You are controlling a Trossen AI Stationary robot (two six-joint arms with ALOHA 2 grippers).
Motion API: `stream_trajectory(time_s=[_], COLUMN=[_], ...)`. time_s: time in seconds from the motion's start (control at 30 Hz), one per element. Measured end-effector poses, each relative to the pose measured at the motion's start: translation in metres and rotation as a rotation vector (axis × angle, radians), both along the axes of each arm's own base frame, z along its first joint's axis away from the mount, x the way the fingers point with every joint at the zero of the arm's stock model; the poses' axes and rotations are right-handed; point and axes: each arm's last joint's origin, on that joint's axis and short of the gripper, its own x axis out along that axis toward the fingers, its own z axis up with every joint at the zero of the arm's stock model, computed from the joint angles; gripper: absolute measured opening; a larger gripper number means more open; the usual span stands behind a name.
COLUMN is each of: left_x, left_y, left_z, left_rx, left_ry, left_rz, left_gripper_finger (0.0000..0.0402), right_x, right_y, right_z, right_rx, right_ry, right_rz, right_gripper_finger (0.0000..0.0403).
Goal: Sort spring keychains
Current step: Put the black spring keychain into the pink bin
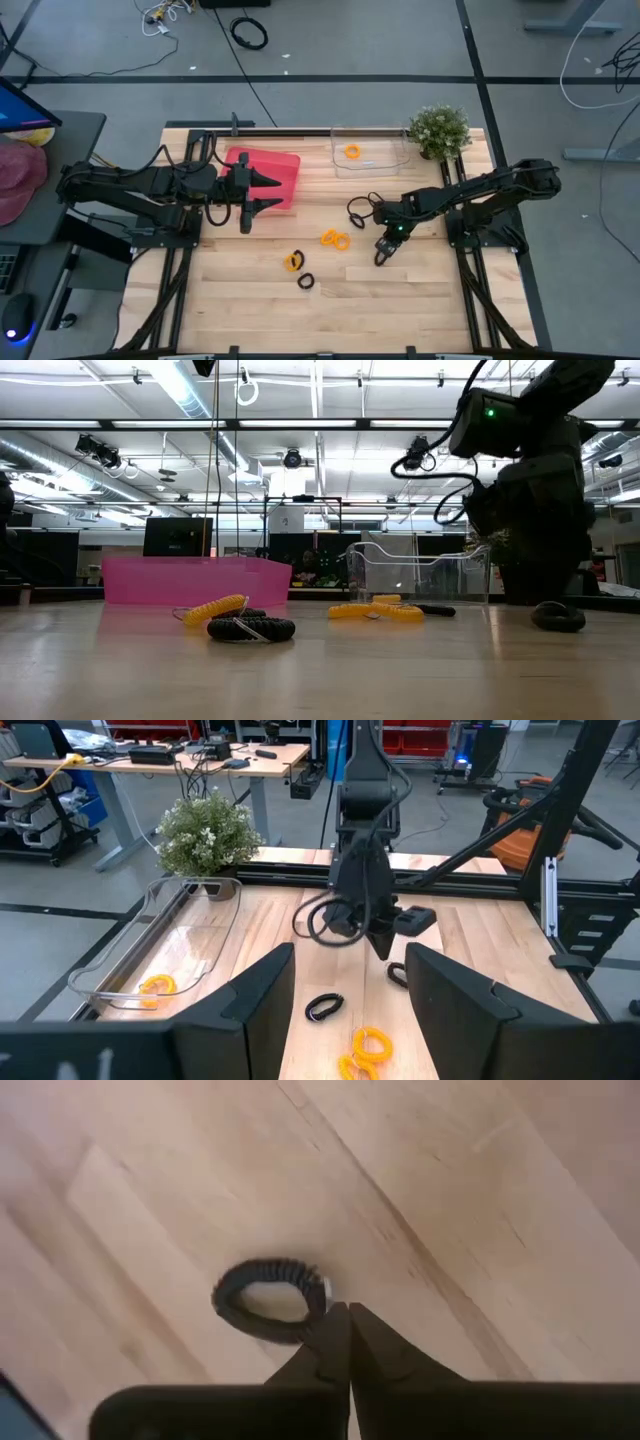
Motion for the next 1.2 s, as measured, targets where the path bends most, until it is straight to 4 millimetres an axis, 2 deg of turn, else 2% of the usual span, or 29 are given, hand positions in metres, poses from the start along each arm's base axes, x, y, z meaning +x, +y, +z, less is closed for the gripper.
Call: stream_trajectory(time_s=[0.2, 0.3, 0.47, 0.6, 0.73, 0.9, 1.2], left_x=[0.000, 0.000, 0.000, 0.000, 0.000, 0.000, 0.000], left_y=[0.000, 0.000, 0.000, 0.000, 0.000, 0.000, 0.000], left_z=[0.000, 0.000, 0.000, 0.000, 0.000, 0.000, 0.000], left_rx=[0.001, 0.001, 0.001, 0.001, 0.000, 0.000, 0.000], left_ry=[0.000, 0.000, 0.001, 0.000, 0.000, 0.000, 0.001], left_rz=[0.000, 0.000, 0.000, 0.000, 0.000, 0.000, 0.000], left_gripper_finger=[0.0195, 0.0195, 0.0195, 0.0195, 0.0195, 0.0195, 0.0195], right_x=[-0.007, -0.006, -0.003, -0.003, -0.004, -0.006, -0.001], right_y=[0.000, 0.000, 0.000, 0.002, 0.003, 0.001, -0.006], right_z=[0.014, 0.016, 0.012, 0.003, -0.007, -0.012, -0.011], right_rx=[0.005, 0.012, 0.009, 0.074, 0.128, 0.098, 0.093], right_ry=[-0.045, -0.069, -0.060, -0.050, -0.061, -0.050, -0.106], right_rz=[-0.002, 0.009, 0.018, 0.042, 0.034, -0.005, -0.028], right_gripper_finger=[0.0002, 0.0015, 0.0073, 0.0125, 0.0156, 0.0171, 0.0168])
